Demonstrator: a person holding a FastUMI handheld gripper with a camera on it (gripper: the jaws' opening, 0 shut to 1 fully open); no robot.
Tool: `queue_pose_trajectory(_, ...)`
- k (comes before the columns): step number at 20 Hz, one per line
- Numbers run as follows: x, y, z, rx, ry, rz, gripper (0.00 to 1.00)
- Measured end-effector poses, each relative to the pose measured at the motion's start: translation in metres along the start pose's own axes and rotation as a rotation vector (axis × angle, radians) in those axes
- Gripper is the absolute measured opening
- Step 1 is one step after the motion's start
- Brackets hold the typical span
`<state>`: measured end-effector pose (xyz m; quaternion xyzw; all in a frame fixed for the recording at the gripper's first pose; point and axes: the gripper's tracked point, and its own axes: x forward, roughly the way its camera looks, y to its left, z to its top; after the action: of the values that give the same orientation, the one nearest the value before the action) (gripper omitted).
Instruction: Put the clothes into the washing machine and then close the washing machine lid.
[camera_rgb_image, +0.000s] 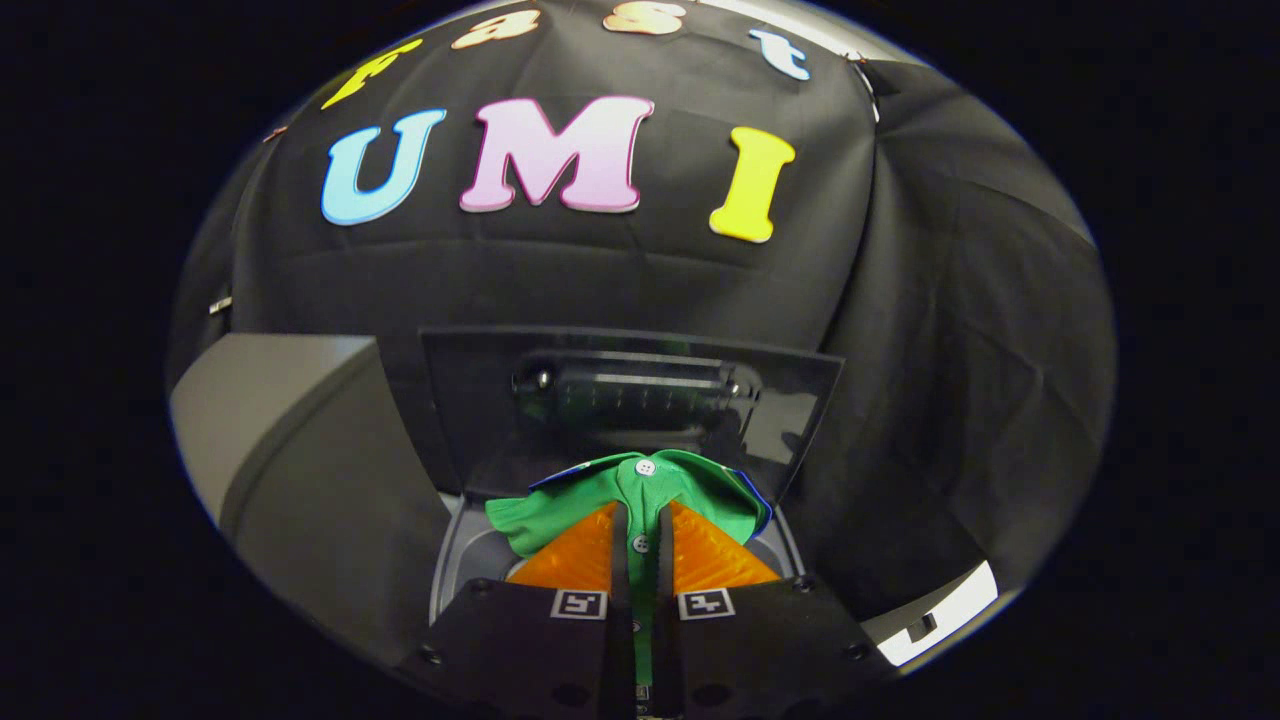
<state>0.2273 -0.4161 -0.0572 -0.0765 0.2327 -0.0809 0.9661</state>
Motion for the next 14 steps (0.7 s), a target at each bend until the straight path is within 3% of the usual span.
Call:
queue_pose_trajectory(7,0.049,0.013,-0.093,-0.029,0.195,0.029,0.11)
queue_pose_trajectory(14,0.079,0.015,-0.150,-0.024,0.340,0.035,0.11)
